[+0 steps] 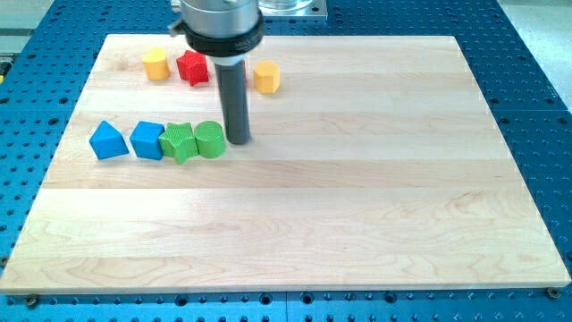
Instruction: Adjust the green circle right to green star
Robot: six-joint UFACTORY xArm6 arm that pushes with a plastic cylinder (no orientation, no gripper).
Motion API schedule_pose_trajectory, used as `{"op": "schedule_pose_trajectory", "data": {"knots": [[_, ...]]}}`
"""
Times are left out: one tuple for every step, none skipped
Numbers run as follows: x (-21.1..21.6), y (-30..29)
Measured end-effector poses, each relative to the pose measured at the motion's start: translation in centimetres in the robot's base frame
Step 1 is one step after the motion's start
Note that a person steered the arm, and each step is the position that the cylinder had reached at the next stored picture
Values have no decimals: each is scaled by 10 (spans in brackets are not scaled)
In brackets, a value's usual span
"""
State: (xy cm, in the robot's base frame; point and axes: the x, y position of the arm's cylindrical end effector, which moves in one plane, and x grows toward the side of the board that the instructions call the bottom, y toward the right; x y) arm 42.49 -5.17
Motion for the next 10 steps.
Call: {"op": "schedule_pose_trajectory", "data": {"knots": [[-8, 9], [-36, -19], [-26, -42], [-12, -42], [-5, -38], [41, 6], [92, -31], [100, -72], [85, -72], [77, -57]]}}
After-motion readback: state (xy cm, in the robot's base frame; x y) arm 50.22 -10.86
